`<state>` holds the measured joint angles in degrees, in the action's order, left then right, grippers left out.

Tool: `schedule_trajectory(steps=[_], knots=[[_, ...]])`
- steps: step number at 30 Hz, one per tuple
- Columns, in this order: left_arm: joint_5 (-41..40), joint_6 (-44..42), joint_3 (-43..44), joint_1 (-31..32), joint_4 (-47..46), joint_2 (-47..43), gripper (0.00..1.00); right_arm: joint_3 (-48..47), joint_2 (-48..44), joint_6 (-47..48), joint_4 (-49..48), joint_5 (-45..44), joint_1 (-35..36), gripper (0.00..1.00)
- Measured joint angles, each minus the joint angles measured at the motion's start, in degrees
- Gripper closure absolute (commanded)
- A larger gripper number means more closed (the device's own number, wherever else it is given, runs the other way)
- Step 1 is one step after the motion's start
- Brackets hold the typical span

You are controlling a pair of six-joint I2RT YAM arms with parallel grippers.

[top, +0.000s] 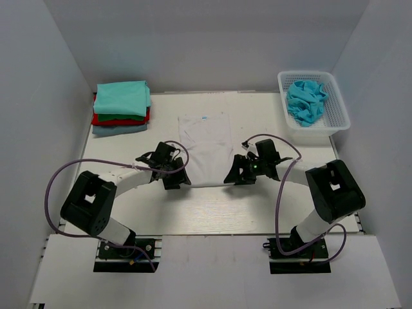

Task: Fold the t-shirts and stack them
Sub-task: Grab one side of the 2/3 rectangular tshirt with both arms, then fold the long partially folded tshirt into a neat square

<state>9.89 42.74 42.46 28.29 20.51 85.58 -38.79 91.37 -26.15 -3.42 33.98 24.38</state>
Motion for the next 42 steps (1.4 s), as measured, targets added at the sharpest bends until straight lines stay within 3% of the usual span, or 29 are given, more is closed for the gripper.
schedule_trajectory(steps=[3, 6, 7, 8, 9, 10, 11, 17, 22, 28, 34, 38, 42], knots=[[-0.7, 0.8, -0.1, 0.6, -1.4, 0.9, 0.55, 0.0, 1.3, -1.4, -1.5, -0.5, 0.1, 0.42], [-1.3, 1.5, -0.1, 0.7, -2.1, 1.9, 0.65, 0.0, 2.4, -2.3, -2.3, -1.9, 0.1, 0.65], [-1.4, 1.7, 0.0, 0.7, -2.3, 2.2, 0.74, 0.0, 3.0, -2.7, -2.4, -2.2, 0.0, 0.73], [-1.6, 1.7, 0.1, 0.7, -2.4, 2.4, 0.79, -0.1, 3.7, -3.2, -2.6, -2.5, 0.0, 0.91], [-1.6, 1.9, 0.2, 0.7, -2.6, 2.8, 0.84, -0.2, 4.2, -3.2, -2.8, -2.8, 0.0, 1.0], [-1.5, 2.0, 0.4, 0.8, -2.6, 3.1, 0.98, -0.2, 4.6, -3.7, -2.7, -2.8, 0.1, 1.0], [-1.5, 2.1, 0.5, 0.8, -2.6, 3.2, 1.0, -0.2, 4.7, -4.1, -2.7, -2.6, 0.1, 1.0], [-1.7, 2.3, 0.1, 1.6, 0.4, 0.9, 1.0, -0.2, 0.5, -1.7, 4.5, -5.4, 0.4, 1.0], [1.3, 2.7, 0.1, 3.5, 9.4, -8.7, 1.0, -0.6, -12.0, 0.7, 17.6, -6.0, 1.2, 1.0], [3.5, 2.9, 10.2, 3.8, 19.3, -14.0, 1.0, -9.0, -21.0, -0.5, 28.2, -6.4, 1.2, 1.0], [1.7, 2.0, 24.3, 2.9, 23.7, -9.8, 1.0, -23.0, -17.9, -3.6, 33.0, -8.9, 0.4, 1.0], [-2.0, 0.8, 33.5, 2.3, 27.3, -2.2, 1.0, -32.6, -10.1, -4.1, 34.4, -10.3, -1.1, 1.0], [-3.5, 0.2, 37.7, 1.0, 27.9, 4.6, 1.0, -36.3, -4.9, -4.6, 35.0, -10.5, -2.4, 1.0]])
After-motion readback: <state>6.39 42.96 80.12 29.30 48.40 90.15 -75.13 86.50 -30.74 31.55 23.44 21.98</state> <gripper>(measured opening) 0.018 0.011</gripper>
